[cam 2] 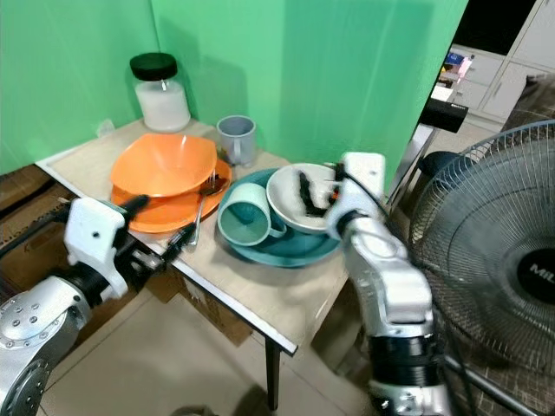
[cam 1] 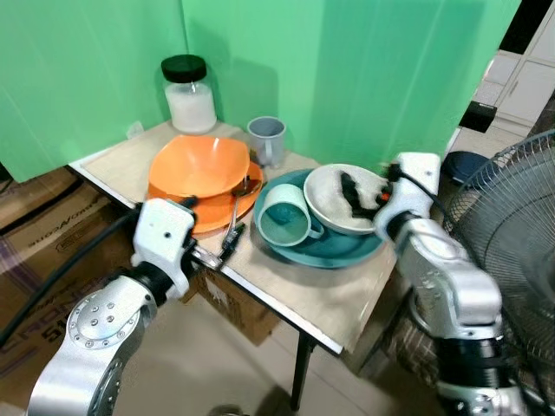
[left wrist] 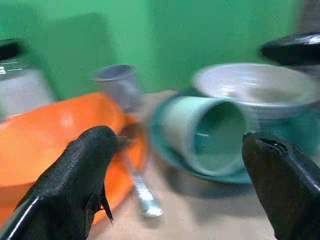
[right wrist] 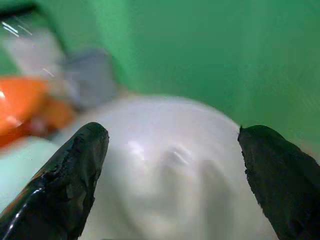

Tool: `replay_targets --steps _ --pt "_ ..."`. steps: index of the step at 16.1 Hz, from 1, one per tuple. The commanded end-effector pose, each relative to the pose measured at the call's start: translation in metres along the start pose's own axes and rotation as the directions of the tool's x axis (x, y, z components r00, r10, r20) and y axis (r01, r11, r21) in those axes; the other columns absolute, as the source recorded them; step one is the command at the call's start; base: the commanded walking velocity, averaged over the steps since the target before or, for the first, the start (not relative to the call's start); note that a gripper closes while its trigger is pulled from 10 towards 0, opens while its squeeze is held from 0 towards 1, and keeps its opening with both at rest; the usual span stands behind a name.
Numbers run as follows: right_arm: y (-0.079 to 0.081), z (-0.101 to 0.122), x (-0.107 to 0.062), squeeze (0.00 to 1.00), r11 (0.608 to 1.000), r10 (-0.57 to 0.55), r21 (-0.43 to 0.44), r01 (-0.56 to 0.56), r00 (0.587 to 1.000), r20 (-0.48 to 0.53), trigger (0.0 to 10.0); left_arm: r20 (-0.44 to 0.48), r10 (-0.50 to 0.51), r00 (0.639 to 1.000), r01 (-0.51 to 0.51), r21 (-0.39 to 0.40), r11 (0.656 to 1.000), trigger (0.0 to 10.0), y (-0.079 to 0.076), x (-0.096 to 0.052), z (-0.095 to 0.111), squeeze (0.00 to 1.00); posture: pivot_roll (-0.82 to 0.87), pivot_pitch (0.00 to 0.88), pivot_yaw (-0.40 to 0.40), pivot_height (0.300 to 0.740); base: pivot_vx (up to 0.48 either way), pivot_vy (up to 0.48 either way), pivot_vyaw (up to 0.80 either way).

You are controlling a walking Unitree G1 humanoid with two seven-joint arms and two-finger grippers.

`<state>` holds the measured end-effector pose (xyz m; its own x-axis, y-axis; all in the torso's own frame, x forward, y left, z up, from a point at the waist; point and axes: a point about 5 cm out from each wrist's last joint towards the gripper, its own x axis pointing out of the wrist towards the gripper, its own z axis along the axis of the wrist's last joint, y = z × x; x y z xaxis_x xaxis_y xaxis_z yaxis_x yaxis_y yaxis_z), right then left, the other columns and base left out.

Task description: Setting the table

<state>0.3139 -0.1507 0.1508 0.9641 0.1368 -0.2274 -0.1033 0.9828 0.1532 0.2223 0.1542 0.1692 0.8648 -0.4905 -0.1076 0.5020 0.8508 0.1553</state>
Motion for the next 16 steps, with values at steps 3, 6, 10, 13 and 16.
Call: replay_targets --steps 3,6,10,13,16 --pt "-0.023 -0.004 0.010 0.54 0.993 -0.092 0.057 0.099 0.989 -0.112 10.0 -0.011 -0.221 0.975 0.221 -0.031 0.975 10.0 -0.016 -0.004 0.004 0.00 0.12 0.000 0.018 0.740 0.000 0.000 0.00" --pt "-0.027 -0.011 0.020 0.00 0.962 -0.089 0.239 0.130 0.981 -0.175 10.0 -0.020 -0.265 0.964 0.264 -0.054 0.963 10.0 -0.016 -0.005 0.003 0.00 0.12 0.000 0.024 0.740 0.000 0.000 0.00" --pt "-0.023 -0.012 0.035 0.00 0.889 -0.050 0.436 0.139 0.977 -0.208 10.0 -0.045 -0.297 0.954 0.295 -0.060 0.954 10.0 -0.016 -0.010 0.001 0.00 0.13 0.000 0.020 0.740 0.000 0.000 0.00" --pt "-0.025 -0.009 0.040 0.00 0.839 -0.052 0.523 0.147 0.980 -0.193 0.0 -0.051 -0.296 0.954 0.293 -0.061 0.954 10.0 -0.016 -0.011 0.000 0.00 0.13 0.000 0.015 0.740 0.000 0.000 0.00" --pt "-0.026 -0.009 0.043 0.00 0.824 -0.051 0.545 0.155 0.978 -0.201 0.0 -0.055 -0.299 0.953 0.295 -0.062 0.953 10.0 -0.016 -0.011 0.000 0.00 0.13 0.000 0.014 0.740 0.000 0.000 0.00"
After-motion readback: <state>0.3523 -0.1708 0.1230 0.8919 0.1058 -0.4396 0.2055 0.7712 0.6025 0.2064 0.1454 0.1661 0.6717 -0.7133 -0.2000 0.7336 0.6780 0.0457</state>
